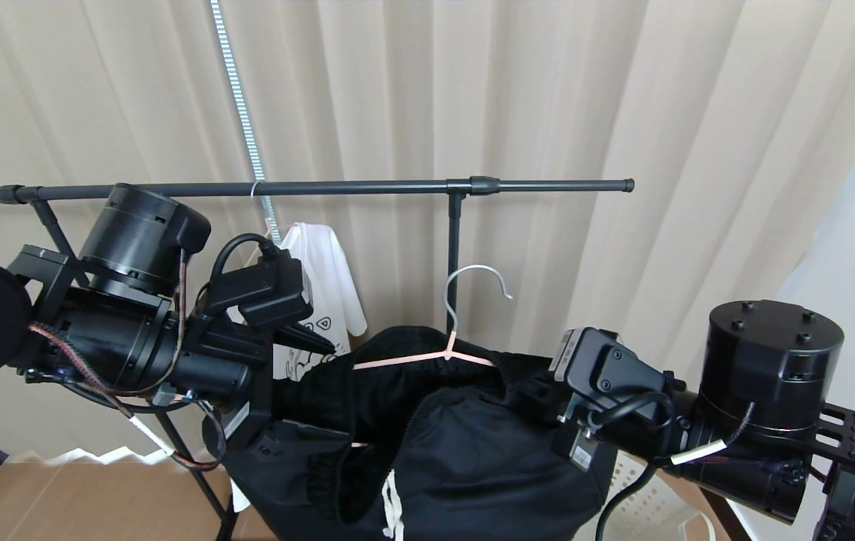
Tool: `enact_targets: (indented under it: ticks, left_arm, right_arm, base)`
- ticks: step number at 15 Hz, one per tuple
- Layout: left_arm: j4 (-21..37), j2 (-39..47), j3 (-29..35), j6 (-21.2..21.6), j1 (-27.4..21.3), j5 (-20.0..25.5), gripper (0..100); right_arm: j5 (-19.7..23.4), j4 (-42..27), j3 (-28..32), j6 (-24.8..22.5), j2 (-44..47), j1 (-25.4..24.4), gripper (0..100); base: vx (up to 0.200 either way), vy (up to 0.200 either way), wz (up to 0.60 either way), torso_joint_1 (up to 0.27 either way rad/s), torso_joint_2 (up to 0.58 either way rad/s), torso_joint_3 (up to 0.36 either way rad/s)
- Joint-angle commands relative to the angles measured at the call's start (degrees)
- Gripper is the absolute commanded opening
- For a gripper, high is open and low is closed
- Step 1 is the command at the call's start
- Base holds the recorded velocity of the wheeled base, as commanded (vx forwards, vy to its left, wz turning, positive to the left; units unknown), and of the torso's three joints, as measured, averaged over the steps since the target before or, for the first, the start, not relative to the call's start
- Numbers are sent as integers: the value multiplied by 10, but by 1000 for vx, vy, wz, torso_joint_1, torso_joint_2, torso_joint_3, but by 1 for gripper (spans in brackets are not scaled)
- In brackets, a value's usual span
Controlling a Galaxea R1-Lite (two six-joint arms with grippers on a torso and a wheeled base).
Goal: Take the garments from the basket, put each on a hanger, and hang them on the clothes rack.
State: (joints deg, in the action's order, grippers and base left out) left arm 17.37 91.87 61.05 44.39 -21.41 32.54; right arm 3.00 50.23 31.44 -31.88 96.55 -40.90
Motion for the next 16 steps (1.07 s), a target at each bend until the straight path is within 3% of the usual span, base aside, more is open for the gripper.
enact_targets:
  ticks: [1, 10, 11, 16]
  left_arm:
    - [0, 5, -1, 0, -1, 0, 100]
    - [0, 7, -5, 3, -6, 14, 100]
    - [0, 6, -9, 7, -6, 14, 0]
    - [0, -25, -31, 11, -6, 13, 0]
  right_arm:
    - [0, 0, -1, 1, -7, -8, 0]
    - [-6, 0, -9, 1, -24, -44, 0]
    - [-6, 0, -9, 1, -26, -44, 0]
    - [-4, 0, -5, 3, -37, -44, 0]
  base:
    - [0, 0, 0, 0, 0, 0]
    - [0, 0, 0, 0, 0, 0]
    - [0, 0, 0, 0, 0, 0]
    - [0, 0, 0, 0, 0, 0]
